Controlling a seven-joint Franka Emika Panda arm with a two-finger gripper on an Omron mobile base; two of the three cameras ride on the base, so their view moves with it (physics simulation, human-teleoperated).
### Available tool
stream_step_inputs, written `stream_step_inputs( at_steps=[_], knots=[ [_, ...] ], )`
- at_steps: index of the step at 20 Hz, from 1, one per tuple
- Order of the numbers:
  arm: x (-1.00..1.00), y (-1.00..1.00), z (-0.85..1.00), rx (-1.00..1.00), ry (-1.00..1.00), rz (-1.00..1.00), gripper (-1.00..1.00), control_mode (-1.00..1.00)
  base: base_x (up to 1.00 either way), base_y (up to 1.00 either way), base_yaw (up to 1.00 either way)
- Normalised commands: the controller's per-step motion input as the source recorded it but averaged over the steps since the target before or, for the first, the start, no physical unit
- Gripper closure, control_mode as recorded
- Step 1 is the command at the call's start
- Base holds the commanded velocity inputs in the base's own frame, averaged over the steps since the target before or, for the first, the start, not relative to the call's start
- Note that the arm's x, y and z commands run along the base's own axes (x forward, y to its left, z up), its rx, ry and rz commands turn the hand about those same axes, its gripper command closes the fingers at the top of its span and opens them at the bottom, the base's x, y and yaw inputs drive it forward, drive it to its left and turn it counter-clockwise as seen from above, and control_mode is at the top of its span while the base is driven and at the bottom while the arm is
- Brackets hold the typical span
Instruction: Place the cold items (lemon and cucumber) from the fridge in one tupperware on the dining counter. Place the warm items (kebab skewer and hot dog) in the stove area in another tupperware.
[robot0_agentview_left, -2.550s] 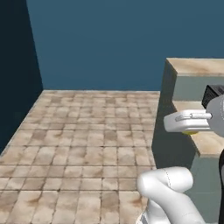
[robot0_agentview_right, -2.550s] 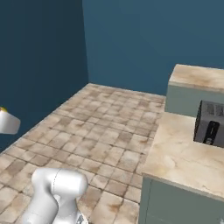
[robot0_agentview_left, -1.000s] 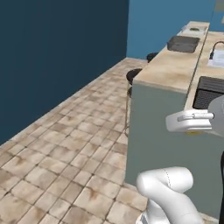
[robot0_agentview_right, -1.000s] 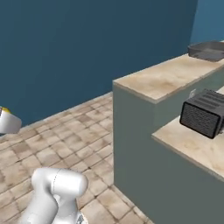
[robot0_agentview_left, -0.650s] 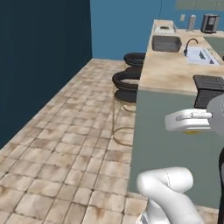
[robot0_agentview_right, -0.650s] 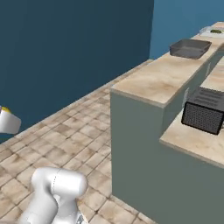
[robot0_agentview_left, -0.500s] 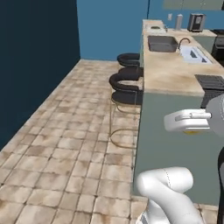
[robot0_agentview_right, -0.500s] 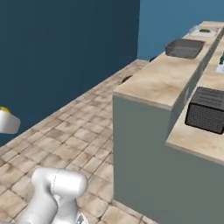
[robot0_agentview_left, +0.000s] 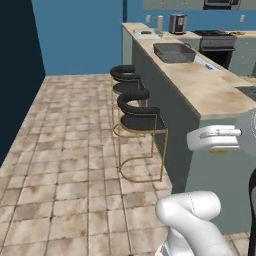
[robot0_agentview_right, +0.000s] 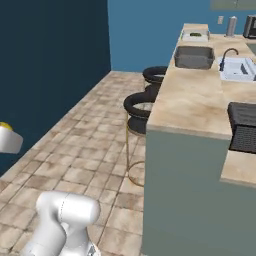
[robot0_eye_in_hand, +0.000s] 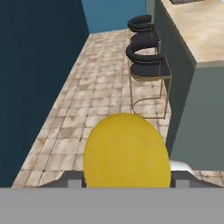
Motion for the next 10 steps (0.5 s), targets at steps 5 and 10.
stream_step_inputs(
  at_steps=[5,10],
  knots=[
    [0.0,0.0,0.0,0.0,0.0,0.0,1.0,1.0,0.85,1.0,-0.47],
    [0.0,0.0,0.0,0.0,0.0,0.0,1.0,1.0,0.86,1.0,-0.48]
  ],
)
